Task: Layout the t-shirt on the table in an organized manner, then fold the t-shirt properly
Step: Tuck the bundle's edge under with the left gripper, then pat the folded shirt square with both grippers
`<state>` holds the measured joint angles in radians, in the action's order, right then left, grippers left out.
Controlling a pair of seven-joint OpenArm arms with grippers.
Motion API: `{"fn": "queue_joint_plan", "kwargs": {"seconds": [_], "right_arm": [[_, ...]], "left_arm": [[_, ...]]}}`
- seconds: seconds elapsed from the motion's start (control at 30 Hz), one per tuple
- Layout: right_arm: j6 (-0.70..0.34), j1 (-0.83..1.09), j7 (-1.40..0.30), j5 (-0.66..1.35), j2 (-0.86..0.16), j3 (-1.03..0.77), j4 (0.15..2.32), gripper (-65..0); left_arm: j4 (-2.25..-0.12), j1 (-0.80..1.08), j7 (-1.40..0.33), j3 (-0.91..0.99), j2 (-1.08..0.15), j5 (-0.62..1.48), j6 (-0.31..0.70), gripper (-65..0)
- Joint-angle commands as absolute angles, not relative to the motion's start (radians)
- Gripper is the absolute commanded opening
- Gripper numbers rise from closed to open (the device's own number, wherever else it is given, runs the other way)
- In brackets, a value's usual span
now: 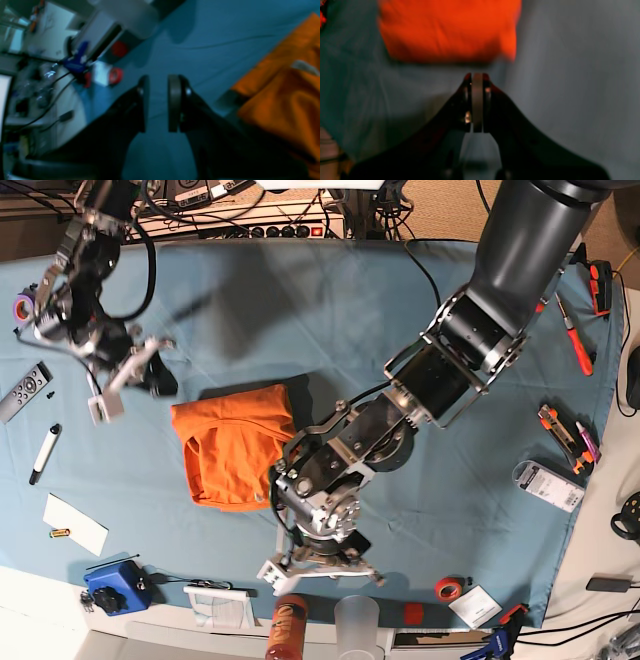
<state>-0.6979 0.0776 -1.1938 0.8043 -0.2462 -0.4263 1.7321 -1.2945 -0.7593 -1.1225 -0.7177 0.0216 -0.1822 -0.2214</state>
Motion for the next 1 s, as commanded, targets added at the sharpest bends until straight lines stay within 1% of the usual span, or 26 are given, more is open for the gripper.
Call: {"fn": "queue_joint_plan", "kwargs": {"seconds": [0.0,0.07,0.17,0.23,0.33,0.4,0.47,0.5,0.6,0.7,0.83,0.97], "right_arm": [[-0.698,0.046,-1.151,0.793,-0.258,-0.402,1.745,-65.0],[-0.698,0.013,-1.11,0.727,-0.258,-0.333,1.745,-65.0],[-0.698,-0.026,-1.021,0.619,-0.257,-0.228,1.744,-65.0],[-0.698,-0.054,-0.944,0.542,-0.257,-0.168,1.729,-65.0],[-0.698,-0.112,-0.854,0.432,-0.257,-0.099,1.659,-65.0],[-0.698,-0.157,-0.826,0.402,-0.254,-0.063,1.586,-65.0],[-0.698,-0.2,-0.791,0.376,-0.234,-0.038,1.503,-65.0],[-0.698,-0.22,-0.764,0.351,-0.22,-0.029,1.46,-65.0],[-0.698,-0.279,-0.659,0.254,-0.175,-0.021,1.318,-65.0],[-0.698,-0.334,-0.604,0.204,-0.152,-0.021,1.187,-65.0],[-0.698,-0.385,-0.599,0.2,-0.15,-0.021,1.075,-65.0],[-0.698,-0.387,-0.665,0.242,-0.15,-0.022,1.098,-65.0]], "left_arm": [[-1.336,-0.791,-1.142,-0.695,0.021,-0.221,-0.233,-55.5],[-1.373,-0.773,-1.169,-0.652,0.013,-0.244,-0.232,-57.4],[-1.399,-0.731,-1.183,-0.543,0.014,-0.231,-0.215,-57.5],[-1.409,-0.702,-1.185,-0.456,0.014,-0.197,-0.178,-57.9],[-1.415,-0.662,-1.189,-0.316,0.013,-0.15,-0.102,-62.3],[-1.423,-0.639,-1.189,-0.223,0.013,-0.117,-0.045,-64.7],[-1.429,-0.617,-1.19,-0.141,0.011,-0.077,0.003,-64.8],[-1.431,-0.61,-1.194,-0.11,0.004,-0.047,0.01,-64.8],[-1.432,-0.587,-1.215,-0.061,-0.034,0.047,0.042,-64.8],[-1.434,-0.556,-1.224,-0.052,-0.082,0.093,0.066,-64.8],[-1.474,-0.5,-1.227,-0.052,-0.154,0.128,0.065,-64.8],[-1.574,-0.432,-1.219,-0.049,-0.224,0.146,0.065,-64.8]]}}
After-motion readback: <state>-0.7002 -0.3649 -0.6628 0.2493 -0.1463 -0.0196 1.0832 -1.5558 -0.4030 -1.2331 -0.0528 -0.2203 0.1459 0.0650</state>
